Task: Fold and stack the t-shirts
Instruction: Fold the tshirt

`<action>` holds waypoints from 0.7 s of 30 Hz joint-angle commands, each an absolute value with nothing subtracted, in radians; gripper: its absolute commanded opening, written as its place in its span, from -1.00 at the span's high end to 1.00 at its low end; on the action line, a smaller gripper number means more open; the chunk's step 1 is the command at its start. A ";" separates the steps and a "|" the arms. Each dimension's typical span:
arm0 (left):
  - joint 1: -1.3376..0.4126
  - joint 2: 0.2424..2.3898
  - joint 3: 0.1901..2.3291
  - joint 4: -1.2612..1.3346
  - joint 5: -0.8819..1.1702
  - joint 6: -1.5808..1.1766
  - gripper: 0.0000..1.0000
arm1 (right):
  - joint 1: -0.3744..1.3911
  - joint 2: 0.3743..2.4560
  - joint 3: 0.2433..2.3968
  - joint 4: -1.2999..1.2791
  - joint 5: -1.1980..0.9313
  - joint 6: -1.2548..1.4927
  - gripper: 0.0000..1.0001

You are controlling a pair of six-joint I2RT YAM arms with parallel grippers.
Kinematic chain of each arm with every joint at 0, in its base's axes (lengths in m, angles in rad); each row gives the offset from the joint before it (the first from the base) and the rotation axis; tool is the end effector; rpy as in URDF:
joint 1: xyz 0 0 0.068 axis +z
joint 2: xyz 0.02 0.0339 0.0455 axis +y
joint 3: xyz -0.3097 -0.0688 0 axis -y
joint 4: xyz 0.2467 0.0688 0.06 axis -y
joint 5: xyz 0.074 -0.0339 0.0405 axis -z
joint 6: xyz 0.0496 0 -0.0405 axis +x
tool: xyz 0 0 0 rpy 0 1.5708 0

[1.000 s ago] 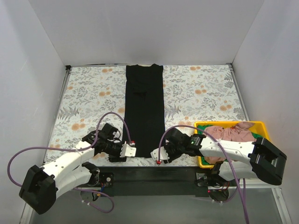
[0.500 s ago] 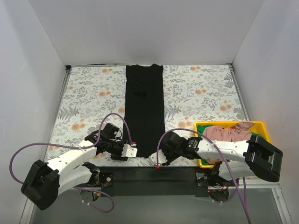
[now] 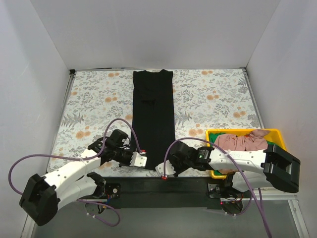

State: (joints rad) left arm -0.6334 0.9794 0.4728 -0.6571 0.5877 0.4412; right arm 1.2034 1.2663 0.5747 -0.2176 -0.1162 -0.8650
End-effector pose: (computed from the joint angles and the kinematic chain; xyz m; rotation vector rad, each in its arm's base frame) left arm 0.0948 -0.1037 0.1975 1.5099 2.2086 -0.8572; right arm 0.0777 0.2178 0.2006 -2.1685 1.2319 0.2872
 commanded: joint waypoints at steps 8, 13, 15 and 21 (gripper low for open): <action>-0.588 0.948 0.652 -0.640 0.614 0.290 1.00 | 1.054 1.239 0.816 -0.295 -0.143 -0.903 0.97; -0.459 1.110 0.771 -0.534 0.698 0.291 1.00 | 0.941 1.299 0.887 -0.282 -0.181 -0.982 0.97; -0.382 1.181 0.848 -0.506 0.732 0.285 1.00 | 0.904 1.325 0.911 -0.238 -0.198 -1.021 0.97; -0.313 1.423 0.995 -0.413 0.772 0.325 1.00 | 0.750 1.514 1.067 -0.170 -0.247 -1.066 0.97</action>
